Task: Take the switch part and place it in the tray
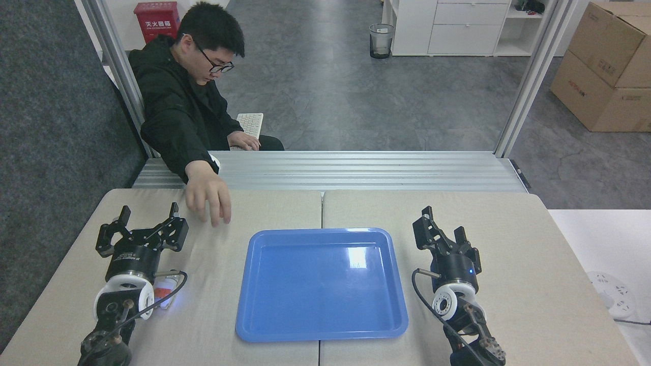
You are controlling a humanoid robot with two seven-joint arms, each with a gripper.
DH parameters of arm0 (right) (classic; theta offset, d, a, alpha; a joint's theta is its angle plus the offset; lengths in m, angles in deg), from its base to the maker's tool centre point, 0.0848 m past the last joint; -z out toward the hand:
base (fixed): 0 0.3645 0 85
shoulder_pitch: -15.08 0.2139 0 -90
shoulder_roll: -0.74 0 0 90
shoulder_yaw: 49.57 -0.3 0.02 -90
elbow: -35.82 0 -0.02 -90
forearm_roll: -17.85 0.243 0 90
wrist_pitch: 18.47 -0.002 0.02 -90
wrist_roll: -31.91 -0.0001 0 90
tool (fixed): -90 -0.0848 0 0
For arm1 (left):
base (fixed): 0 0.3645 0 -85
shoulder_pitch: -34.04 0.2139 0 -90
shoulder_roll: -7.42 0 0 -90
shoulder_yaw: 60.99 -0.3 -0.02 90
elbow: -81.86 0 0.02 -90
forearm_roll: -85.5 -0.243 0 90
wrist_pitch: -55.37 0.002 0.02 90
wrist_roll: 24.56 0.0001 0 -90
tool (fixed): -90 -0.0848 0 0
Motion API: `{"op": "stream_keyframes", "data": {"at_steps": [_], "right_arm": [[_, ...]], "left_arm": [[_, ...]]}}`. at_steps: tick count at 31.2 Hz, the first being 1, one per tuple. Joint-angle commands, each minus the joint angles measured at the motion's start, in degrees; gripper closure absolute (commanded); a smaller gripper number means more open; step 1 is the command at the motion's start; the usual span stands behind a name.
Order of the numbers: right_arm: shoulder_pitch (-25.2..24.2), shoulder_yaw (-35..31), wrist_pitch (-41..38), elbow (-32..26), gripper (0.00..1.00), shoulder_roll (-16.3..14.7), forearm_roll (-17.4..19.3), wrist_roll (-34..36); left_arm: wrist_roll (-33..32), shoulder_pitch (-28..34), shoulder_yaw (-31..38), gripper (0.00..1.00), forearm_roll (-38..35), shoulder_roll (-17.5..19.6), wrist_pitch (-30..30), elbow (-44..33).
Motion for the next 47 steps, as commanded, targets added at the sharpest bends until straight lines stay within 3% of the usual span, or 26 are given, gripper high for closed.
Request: {"op": "stream_keyframes", "data": {"at_steps": [1,30,38,42,44,47], "right_arm": [[0.01,-0.01,-0.02,0.00,0.00,-0.08,0.05,0.02],[0.01,-0.01,-0.02,0.00,0.00,-0.08,0.05,-0.07],[0.10,1.22,-0.29,-0.09,0.00,-2.71,-1.17,-0.51],[0.10,2.89,-0.38,-0.09,0.00,-3.16,-4.50,-0.51],[0.18,3.24,-0.38,-0.09,0.00,-3.07,-8.36,-0.42],[0.01,3.42,-0.38,0.00,0.00,-2.89,-17.23,-0.42]], "left_arm": [[0.12,0.06,1.41,0.00,0.28,0.78,0.02,0.11],[0.47,-0.38,1.41,0.00,0.01,-0.45,-0.15,-0.24],[0.39,-1.26,1.32,0.00,0.10,-0.36,-0.42,-0.59],[-0.14,-1.09,0.88,0.00,0.01,-0.28,-0.51,-1.91],[-0.23,-1.09,0.44,0.00,-0.42,-0.36,-0.59,-2.00],[-0.23,-1.00,0.18,0.00,-0.60,-0.54,-0.59,-2.00]]}}
